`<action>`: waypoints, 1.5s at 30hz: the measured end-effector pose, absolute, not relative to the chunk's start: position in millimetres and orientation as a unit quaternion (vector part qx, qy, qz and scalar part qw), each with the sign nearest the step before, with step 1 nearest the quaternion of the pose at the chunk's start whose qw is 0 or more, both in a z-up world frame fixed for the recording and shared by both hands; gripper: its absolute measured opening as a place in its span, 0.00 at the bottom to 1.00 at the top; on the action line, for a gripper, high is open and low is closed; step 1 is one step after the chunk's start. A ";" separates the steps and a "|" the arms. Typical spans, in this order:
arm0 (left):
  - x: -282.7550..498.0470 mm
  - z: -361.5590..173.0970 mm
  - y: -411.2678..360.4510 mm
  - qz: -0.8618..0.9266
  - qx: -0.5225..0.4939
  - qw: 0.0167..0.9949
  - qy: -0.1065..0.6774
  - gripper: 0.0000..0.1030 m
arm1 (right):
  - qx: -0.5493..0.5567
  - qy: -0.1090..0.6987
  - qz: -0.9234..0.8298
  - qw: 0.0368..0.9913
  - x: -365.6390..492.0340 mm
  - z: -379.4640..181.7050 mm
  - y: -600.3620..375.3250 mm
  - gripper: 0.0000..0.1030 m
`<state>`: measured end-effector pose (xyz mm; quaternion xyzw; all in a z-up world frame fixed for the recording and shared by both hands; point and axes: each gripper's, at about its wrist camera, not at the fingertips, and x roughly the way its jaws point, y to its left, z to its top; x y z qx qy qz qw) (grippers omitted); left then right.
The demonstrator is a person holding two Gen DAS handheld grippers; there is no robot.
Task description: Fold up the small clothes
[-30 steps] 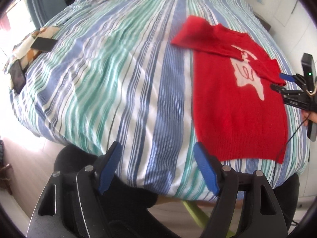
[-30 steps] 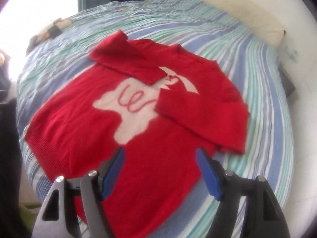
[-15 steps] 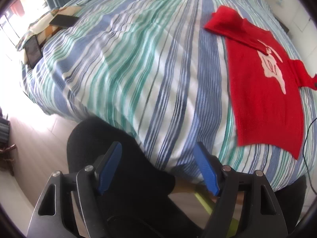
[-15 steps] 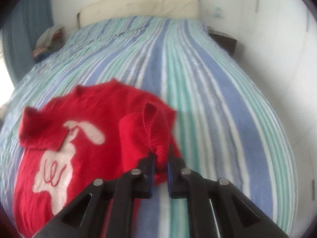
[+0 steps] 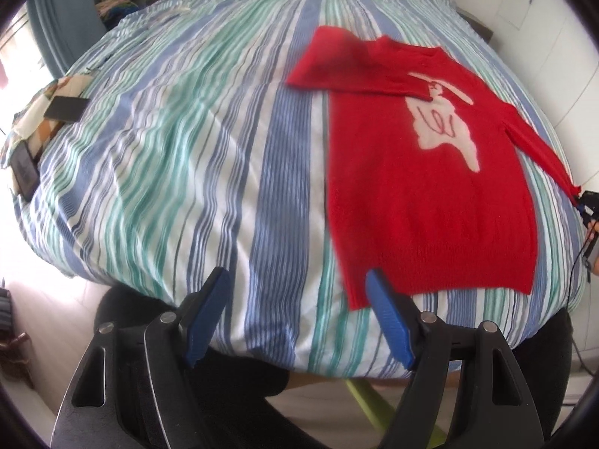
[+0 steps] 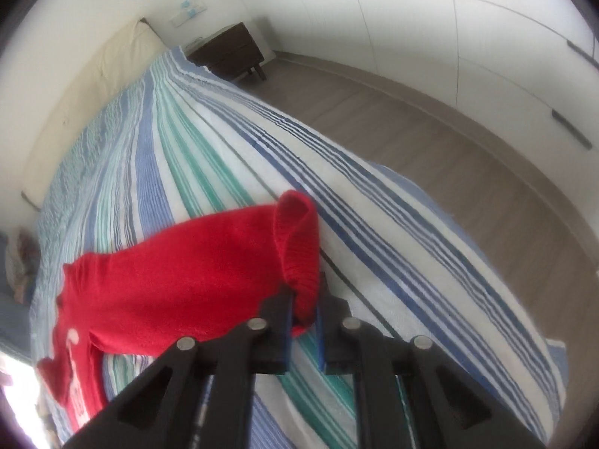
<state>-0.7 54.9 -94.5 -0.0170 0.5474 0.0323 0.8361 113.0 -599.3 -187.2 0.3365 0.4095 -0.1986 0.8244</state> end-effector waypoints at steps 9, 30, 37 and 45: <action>-16.2 -120.1 88.6 0.078 -0.031 0.814 0.574 0.75 | 0.416 0.382 -0.185 0.804 101.1 -200.1 -619.7 0.08; 106.2 -76.6 29.1 -0.040 0.093 0.866 0.489 0.84 | 0.150 0.456 0.004 0.877 53.9 -127.7 -402.5 0.28; 190.0 -92.4 -75.7 -0.123 0.297 0.842 0.434 0.84 | 0.003 0.494 0.141 0.858 33.4 -180.8 -239.5 0.27; 267.2 -158.2 -128.9 -0.123 0.342 0.788 0.498 0.84 | -0.007 0.510 0.118 0.852 41.3 -214.5 -232.4 0.28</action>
